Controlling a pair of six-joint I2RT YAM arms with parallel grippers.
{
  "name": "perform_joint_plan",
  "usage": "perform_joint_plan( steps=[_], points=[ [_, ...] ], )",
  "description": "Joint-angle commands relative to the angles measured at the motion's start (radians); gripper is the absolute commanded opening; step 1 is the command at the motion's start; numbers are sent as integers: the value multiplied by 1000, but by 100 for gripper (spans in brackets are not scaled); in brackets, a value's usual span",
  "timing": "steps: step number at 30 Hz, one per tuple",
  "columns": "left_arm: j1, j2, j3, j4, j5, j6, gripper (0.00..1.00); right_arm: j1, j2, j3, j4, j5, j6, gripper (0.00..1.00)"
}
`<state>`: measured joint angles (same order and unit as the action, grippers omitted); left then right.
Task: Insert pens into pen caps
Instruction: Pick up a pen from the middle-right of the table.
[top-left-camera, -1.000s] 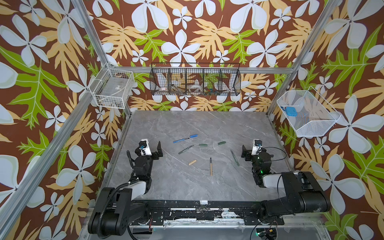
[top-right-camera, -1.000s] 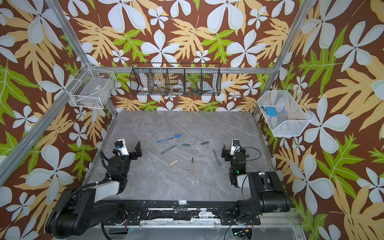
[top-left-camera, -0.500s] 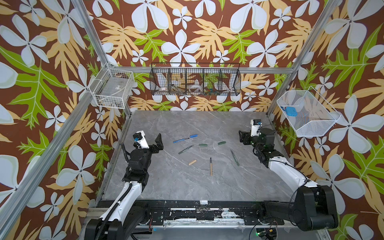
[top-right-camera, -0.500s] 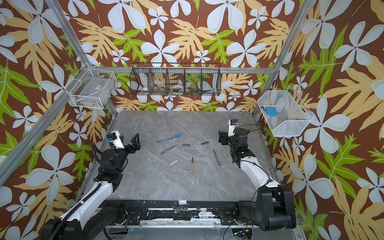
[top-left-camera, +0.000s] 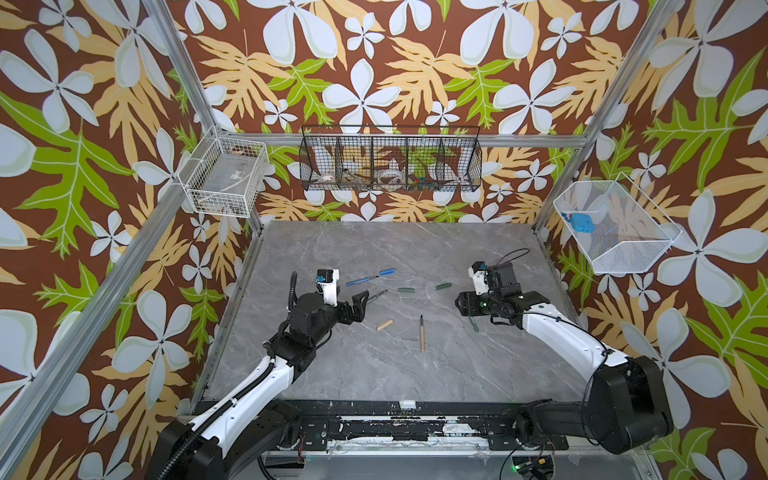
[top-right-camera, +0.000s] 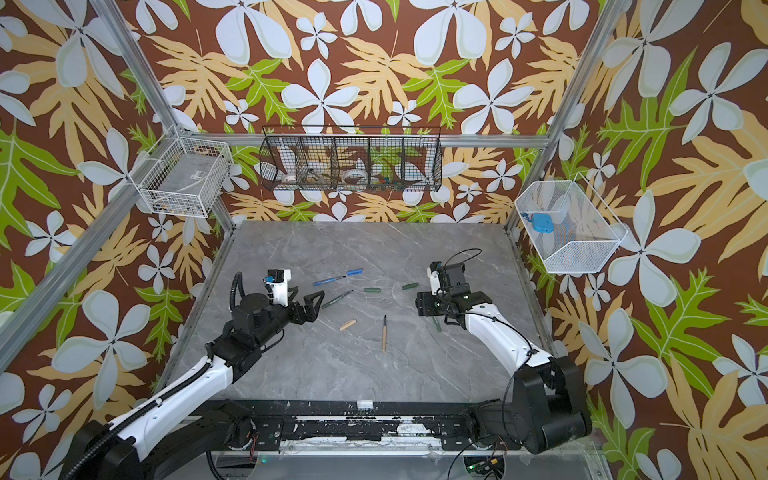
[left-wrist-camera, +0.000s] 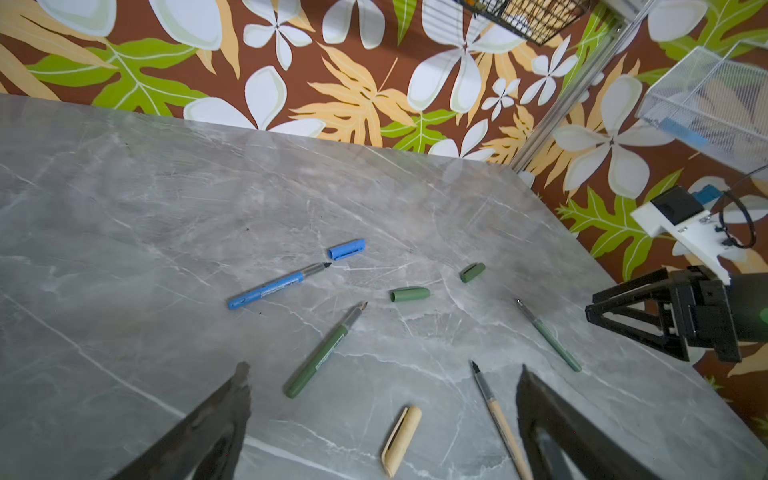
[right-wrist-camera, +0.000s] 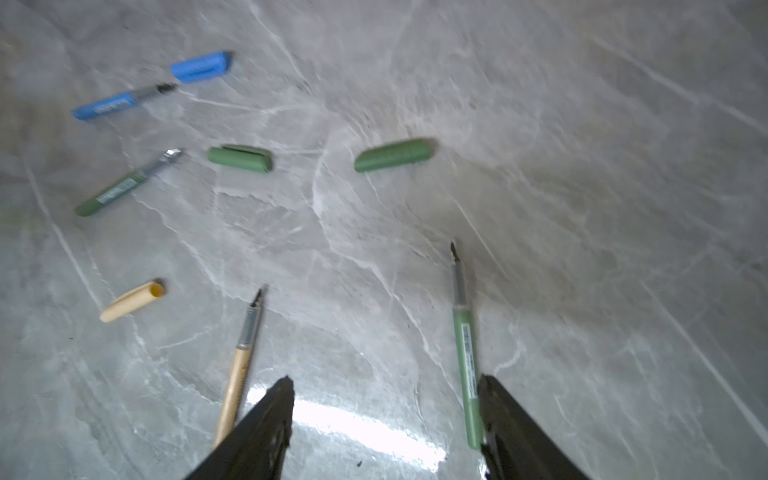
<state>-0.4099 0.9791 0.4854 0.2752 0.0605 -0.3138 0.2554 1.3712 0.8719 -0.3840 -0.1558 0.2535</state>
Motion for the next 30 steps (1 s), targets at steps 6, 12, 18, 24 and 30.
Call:
perform_joint_plan(
  steps=[6, 12, 18, 24, 30],
  points=[
    [-7, 59, 39, -19, 42, -8, 100, 0, 177, 67, -30, 103, -55, 69],
    [-8, 53, 47, -49, 56, -3, 99, -4, 337, 173, -62, 139, -111, 62],
    [-8, 21, 37, -53, 34, -6, 100, -7, 403, 223, -80, 153, -140, 58],
    [-8, 18, 33, -53, 19, -4, 100, -33, 438, 236, -90, 150, -157, 55],
    [-8, 26, 41, -51, 18, -15, 100, -34, 456, 234, -87, 134, -151, 52]
  ],
)
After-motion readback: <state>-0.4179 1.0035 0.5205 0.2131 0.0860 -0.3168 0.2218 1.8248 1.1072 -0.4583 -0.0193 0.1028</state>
